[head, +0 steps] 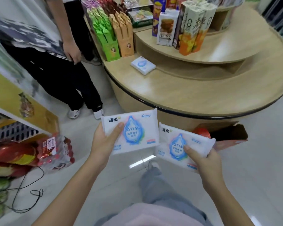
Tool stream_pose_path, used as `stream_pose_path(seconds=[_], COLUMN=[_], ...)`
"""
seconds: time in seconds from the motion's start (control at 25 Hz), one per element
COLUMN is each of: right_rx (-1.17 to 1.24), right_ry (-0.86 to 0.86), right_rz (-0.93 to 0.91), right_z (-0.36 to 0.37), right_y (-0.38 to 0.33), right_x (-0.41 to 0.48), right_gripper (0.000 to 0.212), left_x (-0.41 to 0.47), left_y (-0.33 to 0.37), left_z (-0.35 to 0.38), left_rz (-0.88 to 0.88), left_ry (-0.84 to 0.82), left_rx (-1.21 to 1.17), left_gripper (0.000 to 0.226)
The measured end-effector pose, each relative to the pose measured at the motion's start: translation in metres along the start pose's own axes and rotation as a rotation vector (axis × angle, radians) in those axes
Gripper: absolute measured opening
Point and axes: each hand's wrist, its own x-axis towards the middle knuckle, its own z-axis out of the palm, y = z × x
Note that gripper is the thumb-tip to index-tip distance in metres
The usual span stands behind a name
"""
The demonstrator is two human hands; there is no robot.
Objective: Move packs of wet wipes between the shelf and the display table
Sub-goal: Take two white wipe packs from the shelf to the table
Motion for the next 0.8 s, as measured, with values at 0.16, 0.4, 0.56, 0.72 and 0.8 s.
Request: stream_pose_path(seconds=[0.16,0.4,0.56,0.72,0.8], right_rx=[-0.023,-0.059,-0.017,0.042,0.091], right_ry=[-0.076,-0.207,-0.152,-0.066,0.031], right_rz=[-0.012,-0.02,0.024,0.08,0.124], right_z=[0.038,0.117,0.172,0.231,0.261], right_y=[-0.054,-0.112,-0.114,-0.115,-0.116], right_x=[0.109,0.234,0.304,0.371,0.4], right_gripper=[0.017,0.015,0.024,0.024,0.024], left_x=[0.075,0.191,0.297,0.426,0.49], left_y=[0.021,0.055,0.065,0.083,0.097], left_z=[0.023,0.048,0.047,0.035,0.026], left_rz=[-0.061,-0.095,-0.119,-0.156,-0.203], left_ry=[0.075,-0.013,-0.073,-0.248,-0.347], left_rx=[-0.022,-0.011,-0.002,0.083,0.151], left_gripper=[0.021,0.024,0.026,0.032,0.031])
